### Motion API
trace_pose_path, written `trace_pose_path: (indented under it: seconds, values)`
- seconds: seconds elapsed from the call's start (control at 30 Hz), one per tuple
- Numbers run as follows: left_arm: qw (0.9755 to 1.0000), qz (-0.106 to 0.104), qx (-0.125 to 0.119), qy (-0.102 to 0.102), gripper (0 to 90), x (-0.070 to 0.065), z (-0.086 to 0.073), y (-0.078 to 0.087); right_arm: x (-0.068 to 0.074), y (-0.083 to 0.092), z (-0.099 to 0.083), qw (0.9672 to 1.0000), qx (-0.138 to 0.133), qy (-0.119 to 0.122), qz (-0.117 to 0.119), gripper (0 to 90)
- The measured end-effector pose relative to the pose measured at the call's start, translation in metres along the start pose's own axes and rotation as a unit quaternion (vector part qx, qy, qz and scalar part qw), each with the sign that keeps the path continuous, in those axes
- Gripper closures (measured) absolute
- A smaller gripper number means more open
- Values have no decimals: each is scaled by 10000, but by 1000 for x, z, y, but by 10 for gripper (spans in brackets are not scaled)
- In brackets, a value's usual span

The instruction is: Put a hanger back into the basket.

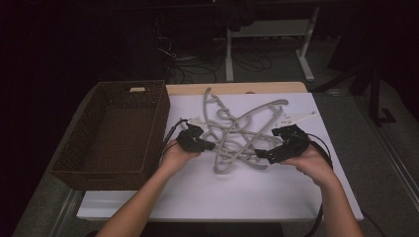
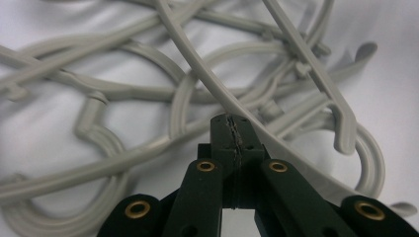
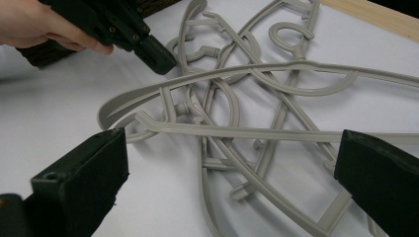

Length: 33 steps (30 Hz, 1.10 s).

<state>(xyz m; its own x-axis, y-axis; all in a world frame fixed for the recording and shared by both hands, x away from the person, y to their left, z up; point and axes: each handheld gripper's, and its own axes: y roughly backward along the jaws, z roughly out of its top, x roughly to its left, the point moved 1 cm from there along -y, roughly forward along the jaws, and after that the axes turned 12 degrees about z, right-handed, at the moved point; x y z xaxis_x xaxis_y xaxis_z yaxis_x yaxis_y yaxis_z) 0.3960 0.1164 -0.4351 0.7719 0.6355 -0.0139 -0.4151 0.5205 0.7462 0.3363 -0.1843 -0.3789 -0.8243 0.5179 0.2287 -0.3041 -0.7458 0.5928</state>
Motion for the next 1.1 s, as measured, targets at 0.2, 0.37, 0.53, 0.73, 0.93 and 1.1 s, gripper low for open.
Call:
trace_pose_path:
  seconds: [0.2, 0.37, 0.53, 0.73, 0.93, 1.1]
  values:
    - [9997, -137, 99, -194, 900, -10, -1, -1, 0, 0, 0, 10000, -2, 10, 0, 0]
    - [9989, -336, 63, -319, 900, -23, 2, -1, 0, 0, 0, 10000, 6, 7, -9, 0]
    - [9975, -559, 12, -433, 900, -39, 8, -3, 0, 0, 0, 10000, 8, 16, -10, 0]
    - [9949, -805, -10, -611, 900, -59, 13, -10, 0, 0, 0, 10000, 18, 8, -29, 0]
    - [9925, -988, -35, -721, 900, -76, 17, -18, -1, 1, 0, 10000, 12, -13, -49, 0]
    - [9915, -1041, -88, -774, 899, -83, 19, -20, -2, 0, 0, 10000, 34, -13, -71, 1]
